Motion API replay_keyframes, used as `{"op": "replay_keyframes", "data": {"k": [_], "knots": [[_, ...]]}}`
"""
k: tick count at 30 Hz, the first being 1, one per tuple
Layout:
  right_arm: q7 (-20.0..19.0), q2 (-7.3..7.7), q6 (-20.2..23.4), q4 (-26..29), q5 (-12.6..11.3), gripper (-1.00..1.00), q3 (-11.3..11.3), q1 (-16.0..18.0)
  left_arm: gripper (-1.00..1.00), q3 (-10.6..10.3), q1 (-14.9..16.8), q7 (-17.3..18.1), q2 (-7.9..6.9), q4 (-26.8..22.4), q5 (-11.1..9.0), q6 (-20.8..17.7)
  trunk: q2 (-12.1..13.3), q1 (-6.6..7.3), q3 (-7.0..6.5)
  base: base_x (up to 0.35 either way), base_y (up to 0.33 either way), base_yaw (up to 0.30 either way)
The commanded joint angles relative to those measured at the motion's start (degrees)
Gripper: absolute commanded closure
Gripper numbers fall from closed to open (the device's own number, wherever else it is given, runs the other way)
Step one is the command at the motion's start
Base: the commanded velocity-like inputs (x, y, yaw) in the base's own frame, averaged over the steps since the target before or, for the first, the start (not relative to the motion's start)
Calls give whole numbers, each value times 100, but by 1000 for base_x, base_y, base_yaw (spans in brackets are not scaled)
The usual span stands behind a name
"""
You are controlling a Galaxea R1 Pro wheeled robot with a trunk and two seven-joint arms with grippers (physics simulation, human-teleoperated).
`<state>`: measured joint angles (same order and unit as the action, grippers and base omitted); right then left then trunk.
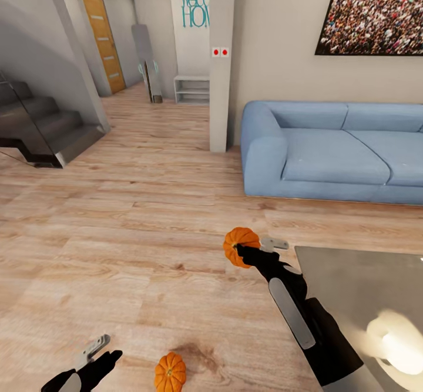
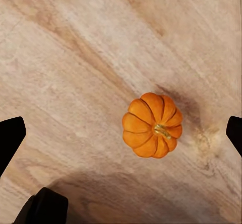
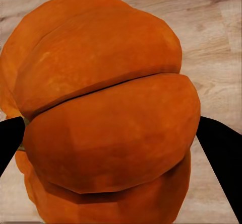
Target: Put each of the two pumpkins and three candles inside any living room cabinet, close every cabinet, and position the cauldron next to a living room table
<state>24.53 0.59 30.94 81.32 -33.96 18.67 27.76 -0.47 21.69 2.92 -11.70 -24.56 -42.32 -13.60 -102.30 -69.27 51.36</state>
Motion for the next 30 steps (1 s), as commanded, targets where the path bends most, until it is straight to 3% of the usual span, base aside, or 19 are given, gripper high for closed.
{"op": "replay_keyframes", "data": {"k": [1, 6, 13, 17, 22, 26, 30], "knots": [[61, 4, 36, 36, -48, 100, 14, 7, -100, -44, 1, 7, 33, -4, -6, 29, -44, -22, 23, 0, 0, 0], [67, 3, 175, 236, -51, 100, 20, 9, -100, -315, 1, 7, 136, -4, 52, 134, -244, -132, 112, 0, 0, 0], [214, 3, 986, 587, -68, 100, 23, 6, -100, -623, 4, 7, 282, -4, 72, 193, -525, -286, 238, 0, 0, 0], [247, 3, 1410, 650, -130, 100, 16, 8, -100, -909, 11, 7, 384, -4, 138, 445, -685, -373, 310, 0, 0, 0], [254, 3, 1744, 665, -398, 100, 3, 6, -100, -981, 18, 7, 430, -4, 179, 538, -886, -483, 400, 0, 0, 0], [260, 3, 1789, 666, -452, 100, 3, 7, -100, -999, 19, 7, 474, -4, 208, 549, -1046, -571, 472, 0, 0, 0], [262, 3, 1803, 666, -468, 100, 7, 7, -100, -1002, 19, 7, 572, -4, 484, 553, -1207, -659, 543, 0, 0, 0]]}}
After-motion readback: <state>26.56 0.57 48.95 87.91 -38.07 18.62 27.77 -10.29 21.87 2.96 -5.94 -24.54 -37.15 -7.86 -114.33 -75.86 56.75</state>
